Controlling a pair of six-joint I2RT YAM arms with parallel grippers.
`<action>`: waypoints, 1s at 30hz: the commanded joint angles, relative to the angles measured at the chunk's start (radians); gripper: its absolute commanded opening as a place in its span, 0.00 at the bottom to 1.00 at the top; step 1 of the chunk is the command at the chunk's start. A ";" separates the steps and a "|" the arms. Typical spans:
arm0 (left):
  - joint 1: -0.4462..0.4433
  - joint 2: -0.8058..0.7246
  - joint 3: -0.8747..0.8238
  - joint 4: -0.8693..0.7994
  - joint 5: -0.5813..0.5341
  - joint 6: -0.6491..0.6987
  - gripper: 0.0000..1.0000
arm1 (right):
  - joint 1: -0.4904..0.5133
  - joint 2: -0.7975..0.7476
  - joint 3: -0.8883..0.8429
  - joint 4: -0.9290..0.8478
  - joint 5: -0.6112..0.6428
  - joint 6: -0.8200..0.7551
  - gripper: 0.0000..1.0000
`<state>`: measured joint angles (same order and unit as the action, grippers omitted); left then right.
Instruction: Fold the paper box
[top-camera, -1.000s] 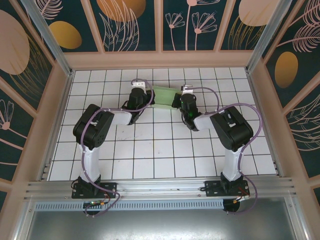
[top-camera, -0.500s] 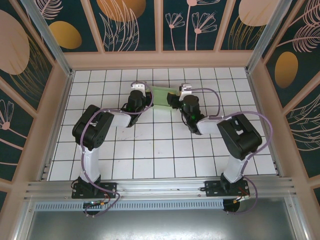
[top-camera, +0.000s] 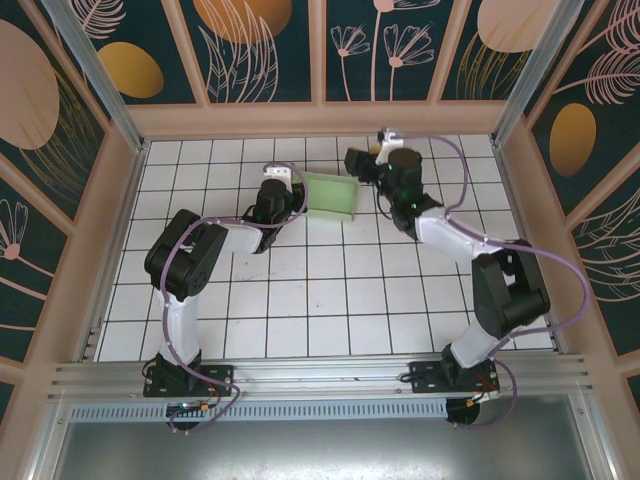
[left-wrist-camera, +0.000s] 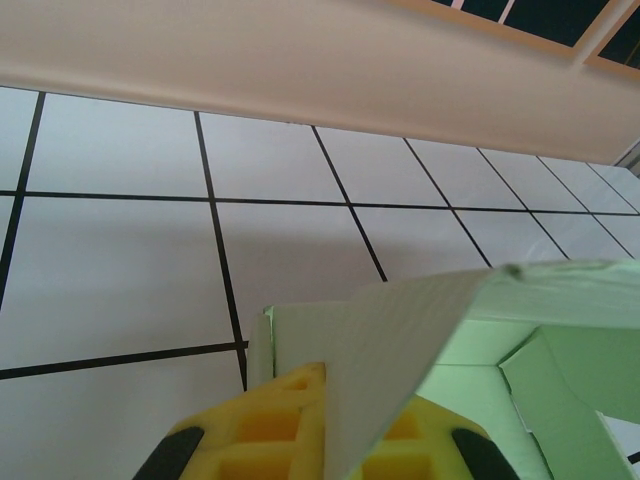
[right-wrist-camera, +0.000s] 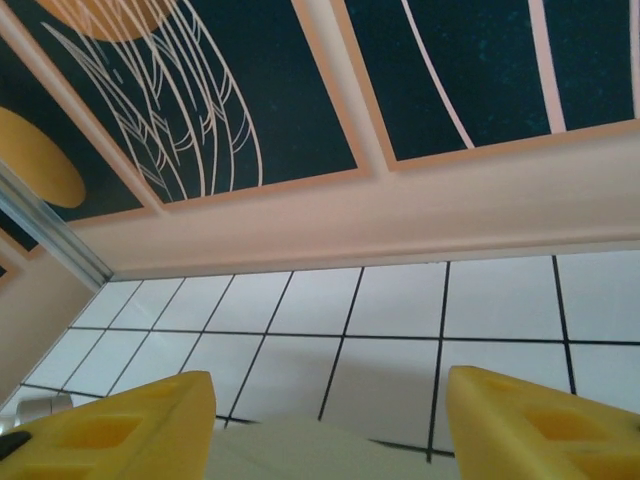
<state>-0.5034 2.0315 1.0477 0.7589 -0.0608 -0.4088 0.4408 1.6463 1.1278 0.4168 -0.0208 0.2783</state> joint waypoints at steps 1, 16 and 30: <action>-0.004 0.026 -0.001 -0.047 0.025 -0.016 0.00 | -0.004 0.092 0.136 -0.255 -0.036 -0.002 0.53; -0.004 -0.070 -0.137 0.042 0.107 -0.121 0.18 | 0.032 0.259 0.187 -0.299 -0.015 -0.034 0.51; -0.004 -0.308 -0.358 0.083 0.174 -0.183 0.68 | 0.032 0.246 0.084 -0.234 0.018 -0.049 0.56</action>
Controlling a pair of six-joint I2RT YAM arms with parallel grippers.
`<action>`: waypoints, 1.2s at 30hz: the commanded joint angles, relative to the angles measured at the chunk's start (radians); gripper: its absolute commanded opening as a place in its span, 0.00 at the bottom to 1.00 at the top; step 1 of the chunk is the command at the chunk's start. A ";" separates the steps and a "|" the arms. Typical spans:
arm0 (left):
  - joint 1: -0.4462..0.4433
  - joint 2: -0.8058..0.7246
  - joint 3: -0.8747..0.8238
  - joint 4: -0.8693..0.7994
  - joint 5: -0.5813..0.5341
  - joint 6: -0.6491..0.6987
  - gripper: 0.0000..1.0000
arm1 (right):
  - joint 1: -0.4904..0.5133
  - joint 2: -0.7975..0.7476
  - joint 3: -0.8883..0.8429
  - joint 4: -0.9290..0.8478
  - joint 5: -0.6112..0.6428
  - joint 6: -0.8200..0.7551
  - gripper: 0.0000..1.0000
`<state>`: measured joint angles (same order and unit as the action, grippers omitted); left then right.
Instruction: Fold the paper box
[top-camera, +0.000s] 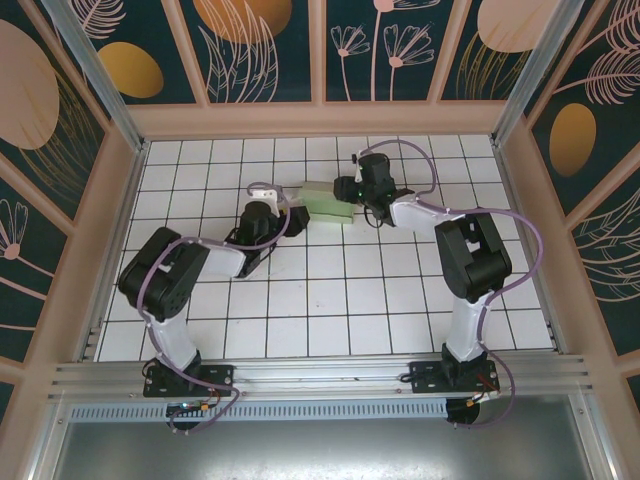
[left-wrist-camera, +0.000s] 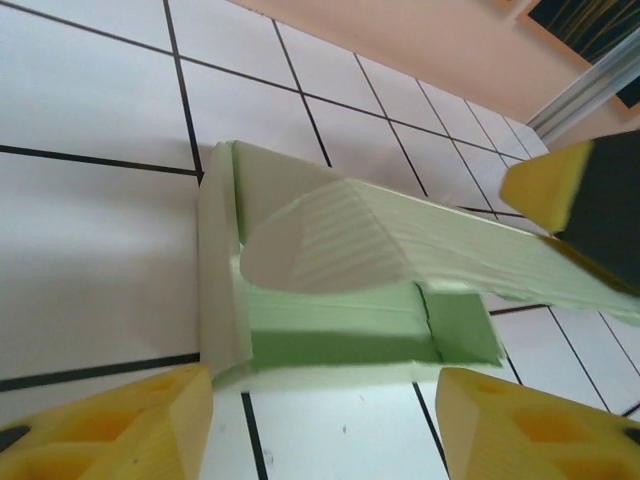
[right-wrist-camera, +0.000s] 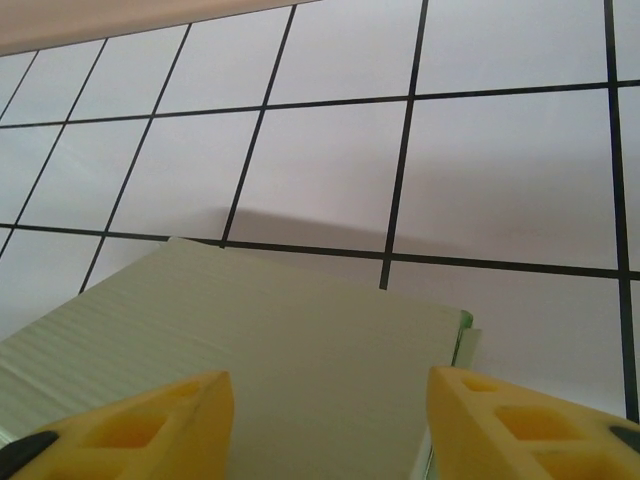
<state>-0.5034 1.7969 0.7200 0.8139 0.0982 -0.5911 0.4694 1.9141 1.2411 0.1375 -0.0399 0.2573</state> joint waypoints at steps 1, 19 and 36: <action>-0.004 -0.111 -0.042 0.020 0.022 0.005 0.70 | 0.004 -0.022 -0.040 0.057 0.049 -0.033 0.58; 0.070 0.035 0.302 -0.458 0.068 -0.007 0.85 | 0.022 0.002 -0.189 0.193 0.176 -0.183 0.68; 0.070 0.241 0.493 -0.666 0.146 0.103 0.42 | -0.197 -0.188 -0.368 0.396 -0.286 0.115 0.94</action>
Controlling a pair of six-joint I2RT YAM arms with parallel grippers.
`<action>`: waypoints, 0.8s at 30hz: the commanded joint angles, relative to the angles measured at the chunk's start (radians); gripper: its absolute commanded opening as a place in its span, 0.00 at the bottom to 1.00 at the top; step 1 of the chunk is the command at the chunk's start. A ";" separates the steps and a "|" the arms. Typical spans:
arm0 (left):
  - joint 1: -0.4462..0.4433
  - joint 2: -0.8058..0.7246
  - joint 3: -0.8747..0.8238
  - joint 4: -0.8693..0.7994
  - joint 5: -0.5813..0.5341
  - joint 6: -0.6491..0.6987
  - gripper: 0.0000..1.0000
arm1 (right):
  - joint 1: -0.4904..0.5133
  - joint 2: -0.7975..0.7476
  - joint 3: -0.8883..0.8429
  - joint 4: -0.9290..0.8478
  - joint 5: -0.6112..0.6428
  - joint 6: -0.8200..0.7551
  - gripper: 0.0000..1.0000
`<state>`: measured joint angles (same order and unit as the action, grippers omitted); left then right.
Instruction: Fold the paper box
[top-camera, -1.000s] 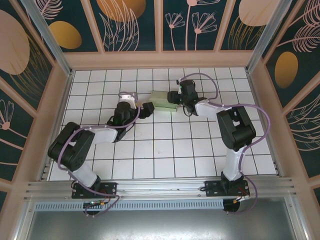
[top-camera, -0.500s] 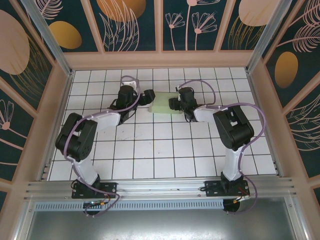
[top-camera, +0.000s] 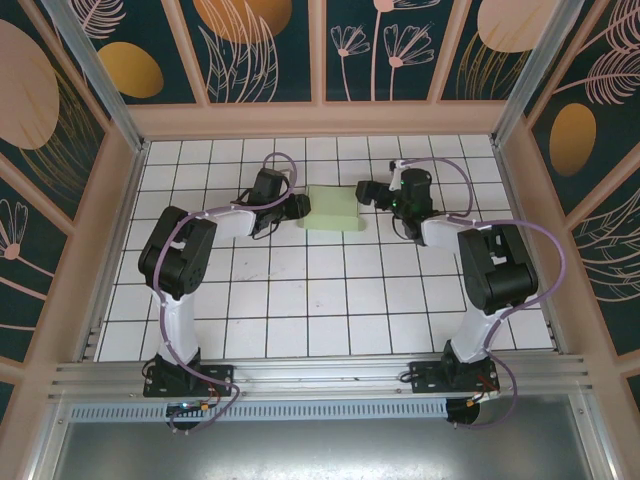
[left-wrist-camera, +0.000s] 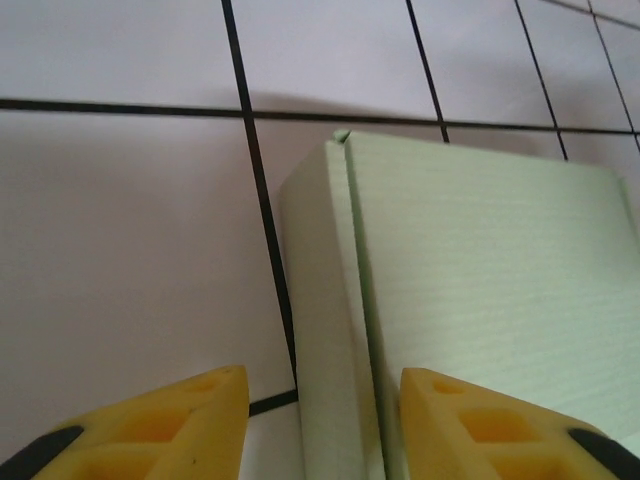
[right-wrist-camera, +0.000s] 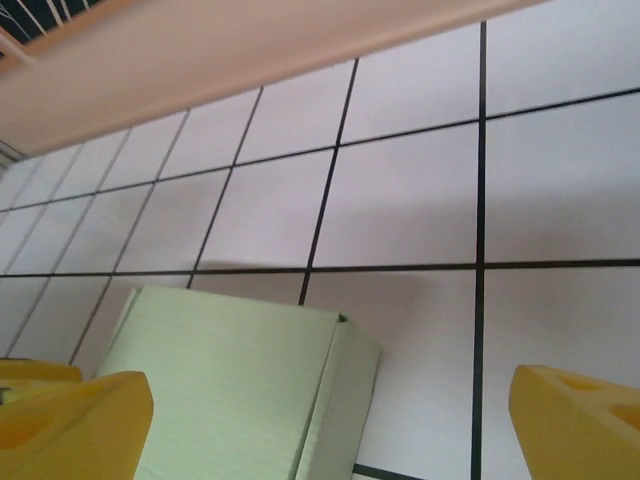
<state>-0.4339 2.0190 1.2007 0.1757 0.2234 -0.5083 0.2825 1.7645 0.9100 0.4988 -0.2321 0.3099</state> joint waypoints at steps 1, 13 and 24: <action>0.001 0.021 0.011 -0.028 0.018 0.019 0.39 | -0.012 -0.043 -0.043 0.031 -0.093 0.063 0.95; 0.040 0.032 -0.047 0.077 0.136 -0.087 0.27 | -0.017 -0.036 -0.067 0.026 -0.129 0.137 0.94; 0.103 0.063 -0.134 0.254 0.316 -0.169 0.18 | -0.041 0.051 -0.023 0.014 -0.266 0.344 0.85</action>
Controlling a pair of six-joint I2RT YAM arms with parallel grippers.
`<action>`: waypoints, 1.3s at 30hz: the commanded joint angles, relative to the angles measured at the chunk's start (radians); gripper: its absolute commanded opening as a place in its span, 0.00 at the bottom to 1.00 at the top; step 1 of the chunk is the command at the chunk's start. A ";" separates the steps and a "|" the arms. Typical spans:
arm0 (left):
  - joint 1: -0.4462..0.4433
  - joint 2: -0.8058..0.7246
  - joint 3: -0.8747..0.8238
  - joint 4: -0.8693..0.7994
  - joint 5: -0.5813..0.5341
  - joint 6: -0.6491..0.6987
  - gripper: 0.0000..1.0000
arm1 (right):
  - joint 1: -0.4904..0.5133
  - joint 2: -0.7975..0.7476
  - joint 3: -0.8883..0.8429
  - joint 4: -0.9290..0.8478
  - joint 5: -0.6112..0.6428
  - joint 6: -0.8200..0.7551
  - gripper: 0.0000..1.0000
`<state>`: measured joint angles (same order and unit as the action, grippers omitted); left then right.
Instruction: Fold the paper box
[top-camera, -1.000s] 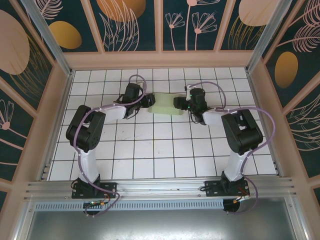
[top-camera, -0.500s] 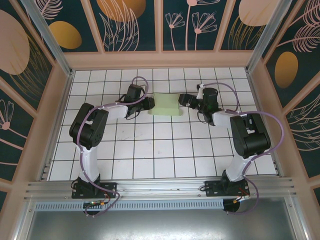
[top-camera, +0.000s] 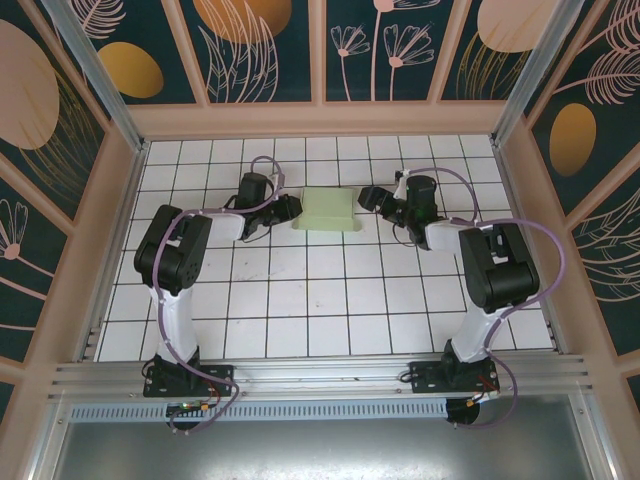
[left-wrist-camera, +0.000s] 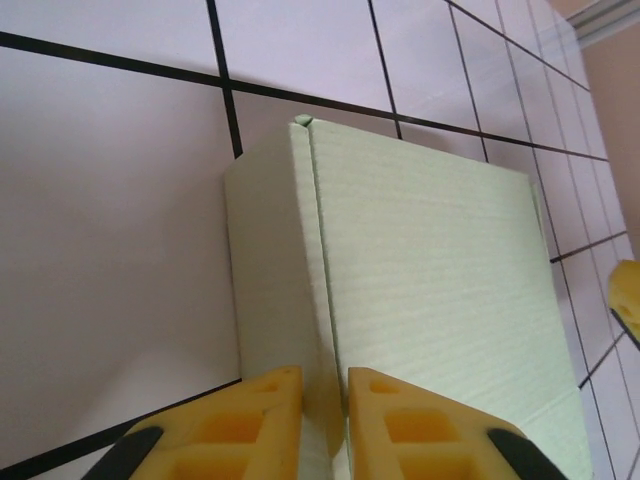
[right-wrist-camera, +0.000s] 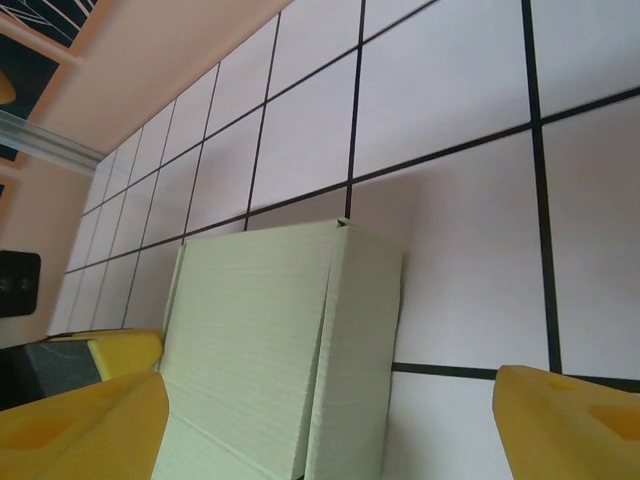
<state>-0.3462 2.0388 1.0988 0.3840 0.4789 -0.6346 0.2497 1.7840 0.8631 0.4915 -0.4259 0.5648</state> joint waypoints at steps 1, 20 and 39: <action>0.018 0.047 -0.037 0.058 0.068 -0.050 0.17 | -0.008 0.039 0.025 0.033 -0.087 0.105 0.85; 0.064 0.069 -0.102 0.179 0.132 -0.116 0.13 | 0.018 0.149 0.088 0.096 -0.212 0.198 0.84; 0.065 0.047 -0.083 0.147 0.137 -0.076 0.18 | 0.017 0.067 0.040 0.196 -0.106 0.241 0.84</action>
<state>-0.2806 2.0789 1.0191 0.5560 0.5983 -0.7341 0.2695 1.9125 0.9283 0.6029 -0.5777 0.7849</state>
